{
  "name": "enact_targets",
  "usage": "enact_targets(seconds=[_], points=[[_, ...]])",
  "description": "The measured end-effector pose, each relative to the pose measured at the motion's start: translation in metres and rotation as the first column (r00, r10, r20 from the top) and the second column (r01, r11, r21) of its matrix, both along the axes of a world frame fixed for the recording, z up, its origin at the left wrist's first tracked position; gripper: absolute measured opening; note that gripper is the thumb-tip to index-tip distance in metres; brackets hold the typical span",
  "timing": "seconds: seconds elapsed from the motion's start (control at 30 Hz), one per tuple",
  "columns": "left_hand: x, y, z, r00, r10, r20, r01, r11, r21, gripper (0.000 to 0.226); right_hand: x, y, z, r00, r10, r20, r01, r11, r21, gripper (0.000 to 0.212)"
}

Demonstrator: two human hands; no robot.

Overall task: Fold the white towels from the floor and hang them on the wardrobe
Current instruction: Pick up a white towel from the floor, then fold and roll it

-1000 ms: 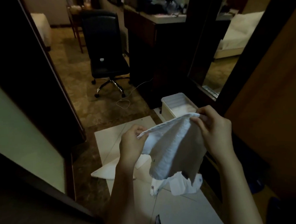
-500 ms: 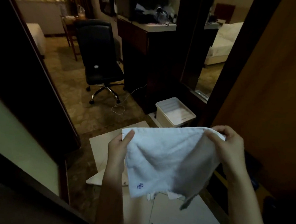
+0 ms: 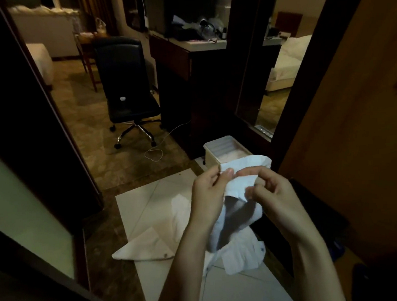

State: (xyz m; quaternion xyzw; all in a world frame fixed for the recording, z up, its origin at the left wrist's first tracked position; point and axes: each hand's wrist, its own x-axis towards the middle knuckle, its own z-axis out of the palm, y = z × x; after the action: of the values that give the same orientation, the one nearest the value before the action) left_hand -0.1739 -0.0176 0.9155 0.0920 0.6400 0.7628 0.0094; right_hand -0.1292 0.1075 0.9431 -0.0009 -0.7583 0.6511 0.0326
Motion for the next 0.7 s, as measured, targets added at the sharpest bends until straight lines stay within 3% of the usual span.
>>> enact_targets(seconds=[0.13,0.23,0.33,0.47,0.7], points=[[0.000,-0.008,0.004,0.999,-0.029,-0.027,0.030,0.998,0.060,0.020,0.003,0.001,0.005,0.998,0.056,-0.020,-0.057,0.997,-0.045,0.030],[0.001,-0.009,0.004,0.996,-0.049,-0.072,0.050,0.999,0.013,0.018,0.004,-0.007,0.011,0.989,-0.064,-0.132,0.086,0.981,0.172,0.010],[0.004,-0.008,0.005,0.992,-0.076,-0.103,0.072,0.996,-0.047,0.023,0.003,-0.007,0.008,0.952,-0.178,-0.251,0.270,0.872,0.409,0.016],[0.006,-0.008,0.010,0.987,-0.122,-0.100,0.117,0.992,-0.056,0.023,0.000,-0.003,0.011,0.903,-0.266,-0.337,0.425,0.666,0.613,0.021],[0.010,-0.003,0.015,0.974,-0.216,-0.066,0.218,0.976,0.014,0.036,-0.003,-0.001,0.011,0.894,-0.301,-0.331,0.447,0.626,0.639,0.025]])
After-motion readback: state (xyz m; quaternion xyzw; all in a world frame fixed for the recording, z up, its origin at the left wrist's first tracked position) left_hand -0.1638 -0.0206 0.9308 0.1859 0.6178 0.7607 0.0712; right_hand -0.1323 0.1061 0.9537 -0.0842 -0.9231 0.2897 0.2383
